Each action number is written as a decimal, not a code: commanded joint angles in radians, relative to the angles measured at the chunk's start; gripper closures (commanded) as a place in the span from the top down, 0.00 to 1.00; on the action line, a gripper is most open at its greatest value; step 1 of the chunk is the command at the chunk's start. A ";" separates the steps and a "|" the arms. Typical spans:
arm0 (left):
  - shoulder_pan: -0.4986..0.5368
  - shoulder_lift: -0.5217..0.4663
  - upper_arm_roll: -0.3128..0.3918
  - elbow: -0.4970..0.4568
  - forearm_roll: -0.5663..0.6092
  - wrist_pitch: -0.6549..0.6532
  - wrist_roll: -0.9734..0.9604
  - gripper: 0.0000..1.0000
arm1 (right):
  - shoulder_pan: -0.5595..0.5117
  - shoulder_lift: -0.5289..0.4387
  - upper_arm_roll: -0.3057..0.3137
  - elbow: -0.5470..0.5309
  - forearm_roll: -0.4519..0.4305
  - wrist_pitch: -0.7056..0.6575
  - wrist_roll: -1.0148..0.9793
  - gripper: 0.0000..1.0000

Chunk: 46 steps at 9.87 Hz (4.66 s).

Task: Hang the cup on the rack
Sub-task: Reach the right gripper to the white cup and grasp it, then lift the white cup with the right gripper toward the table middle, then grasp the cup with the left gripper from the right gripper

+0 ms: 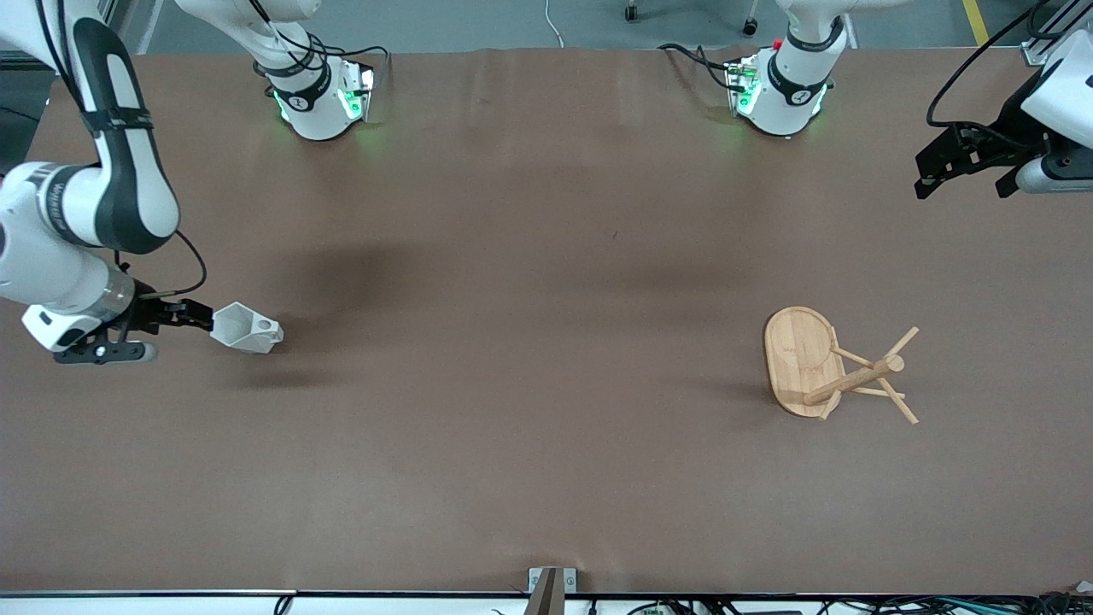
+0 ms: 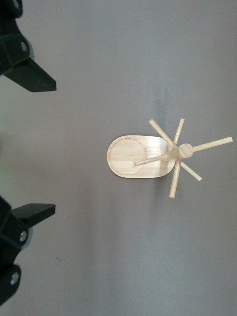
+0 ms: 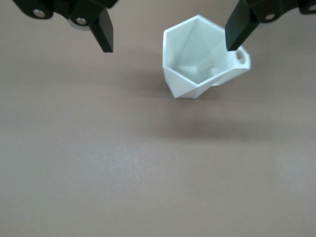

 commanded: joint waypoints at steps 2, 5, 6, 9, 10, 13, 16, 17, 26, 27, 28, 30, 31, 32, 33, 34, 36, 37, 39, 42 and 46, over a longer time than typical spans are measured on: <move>0.000 -0.004 -0.002 -0.042 0.013 0.004 -0.007 1.00 | -0.018 0.027 0.010 -0.114 -0.002 0.183 -0.055 0.99; 0.001 0.000 -0.001 -0.034 0.016 0.005 0.007 1.00 | -0.018 0.066 0.013 -0.138 -0.002 0.230 -0.055 0.83; 0.001 0.005 -0.001 -0.033 0.016 0.005 0.010 1.00 | -0.017 0.075 0.013 -0.140 -0.002 0.240 -0.056 0.71; 0.001 0.037 -0.001 0.011 0.013 0.002 0.014 1.00 | -0.018 0.096 0.014 -0.137 -0.002 0.259 -0.055 0.33; 0.001 0.054 -0.002 0.034 0.011 -0.001 0.014 1.00 | -0.020 0.096 0.014 -0.135 -0.002 0.260 -0.055 0.23; 0.003 0.060 -0.001 0.042 0.006 -0.001 0.016 1.00 | -0.011 0.107 0.016 -0.129 0.012 0.244 -0.050 0.03; 0.003 0.066 0.004 0.045 0.005 -0.001 0.016 1.00 | 0.003 0.102 0.051 0.043 0.013 -0.052 -0.065 0.02; 0.003 0.068 0.004 0.045 0.005 0.001 0.016 1.00 | 0.008 0.102 0.094 0.147 0.041 -0.197 -0.068 0.02; -0.031 0.100 -0.026 0.075 -0.016 -0.001 0.007 1.00 | 0.113 0.131 0.362 0.349 1.010 -0.511 -0.089 0.01; -0.058 0.114 -0.042 0.067 -0.018 -0.001 0.016 1.00 | 0.147 0.133 0.373 0.349 1.076 -0.510 -0.072 0.01; -0.094 0.137 -0.059 0.070 -0.064 0.002 0.017 1.00 | 0.184 0.133 0.373 0.349 1.161 -0.505 -0.023 0.01; -0.178 0.129 -0.100 0.067 -0.190 0.004 0.017 1.00 | 0.250 0.133 0.375 0.358 1.244 -0.461 0.002 0.01; -0.210 0.125 -0.152 0.067 -0.193 0.016 0.017 1.00 | 0.283 0.133 0.376 0.358 1.274 -0.429 0.023 0.01; -0.213 0.122 -0.230 0.064 -0.195 0.036 0.034 1.00 | 0.316 0.133 0.375 0.357 1.320 -0.401 0.037 0.01; -0.215 0.121 -0.297 0.062 -0.213 0.079 0.090 1.00 | 0.324 0.133 0.376 0.355 1.325 -0.395 0.037 0.01; -0.214 0.121 -0.344 0.044 -0.214 0.125 0.118 1.00 | 0.322 0.133 0.376 0.355 1.325 -0.396 0.037 0.01; -0.206 0.115 -0.356 -0.005 -0.248 0.204 0.357 0.99 | 0.321 0.133 0.376 0.354 1.326 -0.396 0.039 0.01; -0.203 0.109 -0.355 -0.025 -0.286 0.247 0.431 0.99 | 0.319 0.132 0.376 0.352 1.326 -0.398 0.039 0.01; -0.216 0.132 -0.358 -0.048 -0.320 0.373 0.514 1.00 | 0.319 0.133 0.376 0.352 1.326 -0.401 0.039 0.01; -0.218 0.158 -0.387 -0.128 -0.325 0.531 0.577 1.00 | 0.322 0.130 0.376 0.349 1.326 -0.405 0.039 0.01; -0.217 0.189 -0.401 -0.184 -0.325 0.609 0.631 1.00 | 0.321 0.124 0.385 0.349 1.326 -0.408 0.042 0.01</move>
